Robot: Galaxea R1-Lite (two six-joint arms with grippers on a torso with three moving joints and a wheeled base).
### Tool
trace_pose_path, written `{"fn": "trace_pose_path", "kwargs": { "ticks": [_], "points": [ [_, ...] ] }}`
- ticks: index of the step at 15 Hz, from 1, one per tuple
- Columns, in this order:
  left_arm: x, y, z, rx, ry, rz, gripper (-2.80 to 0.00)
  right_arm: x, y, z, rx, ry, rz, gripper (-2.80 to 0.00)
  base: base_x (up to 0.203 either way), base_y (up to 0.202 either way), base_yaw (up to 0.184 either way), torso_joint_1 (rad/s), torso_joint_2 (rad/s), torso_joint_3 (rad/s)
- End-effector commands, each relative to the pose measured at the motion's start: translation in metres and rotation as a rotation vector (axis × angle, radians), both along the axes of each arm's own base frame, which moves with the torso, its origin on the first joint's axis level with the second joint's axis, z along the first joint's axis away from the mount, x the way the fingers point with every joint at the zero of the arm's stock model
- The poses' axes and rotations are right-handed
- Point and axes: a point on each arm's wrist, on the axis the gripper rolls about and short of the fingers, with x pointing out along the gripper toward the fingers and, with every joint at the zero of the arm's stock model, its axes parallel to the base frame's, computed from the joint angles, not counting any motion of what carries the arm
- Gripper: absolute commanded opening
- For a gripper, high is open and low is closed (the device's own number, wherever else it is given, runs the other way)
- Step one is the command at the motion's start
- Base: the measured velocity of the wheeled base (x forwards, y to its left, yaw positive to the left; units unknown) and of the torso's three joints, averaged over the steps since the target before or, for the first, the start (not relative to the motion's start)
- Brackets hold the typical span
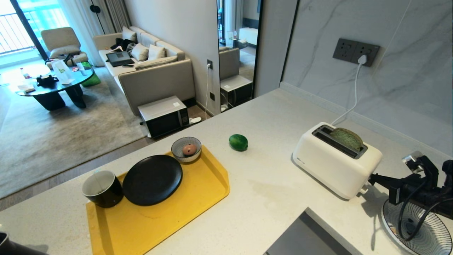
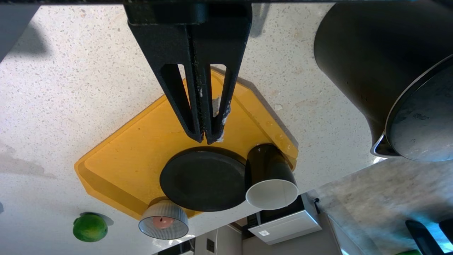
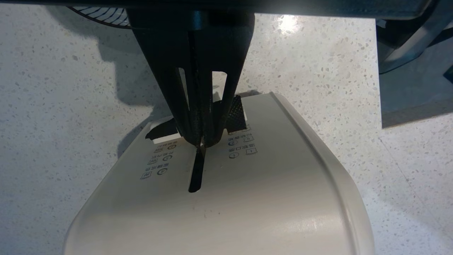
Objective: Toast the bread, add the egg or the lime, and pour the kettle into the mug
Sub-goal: Use a bread toaster
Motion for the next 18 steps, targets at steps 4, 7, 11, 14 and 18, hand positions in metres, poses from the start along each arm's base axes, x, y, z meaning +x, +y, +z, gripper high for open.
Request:
{"fn": "trace_pose_path", "kwargs": {
  "ticks": [4, 7, 11, 14, 18],
  "points": [
    [0.0, 0.0, 0.0, 0.0, 0.0, 0.0, -2.8, -0.0005, 0.0002, -0.0001, -0.002, -0.004, 0.003, -2.8, 0.0, 0.0, 0.0, 0.0, 0.0, 0.0],
    [0.0, 0.0, 0.0, 0.0, 0.0, 0.0, -2.8, -0.0007, 0.0003, 0.0012, -0.005, -0.008, 0.004, -2.8, 0.0, 0.0, 0.0, 0.0, 0.0, 0.0],
    [0.0001, 0.0, -0.0001, 0.0, 0.001, 0.0, -2.8, -0.0015, 0.0006, 0.0016, -0.005, -0.008, 0.004, -2.8, 0.0, 0.0, 0.0, 0.0, 0.0, 0.0],
    [0.0001, 0.0, -0.0001, 0.0, 0.001, 0.0, -2.8, -0.0017, 0.0007, 0.0009, -0.004, -0.006, 0.006, -2.8, 0.0, 0.0, 0.0, 0.0, 0.0, 0.0],
    [0.0001, 0.0, -0.0003, 0.0, 0.001, 0.0, -2.8, -0.0021, 0.0009, 0.0011, -0.005, -0.006, 0.005, -2.8, 0.0, 0.0, 0.0, 0.0, 0.0, 0.0]
  ]
}}
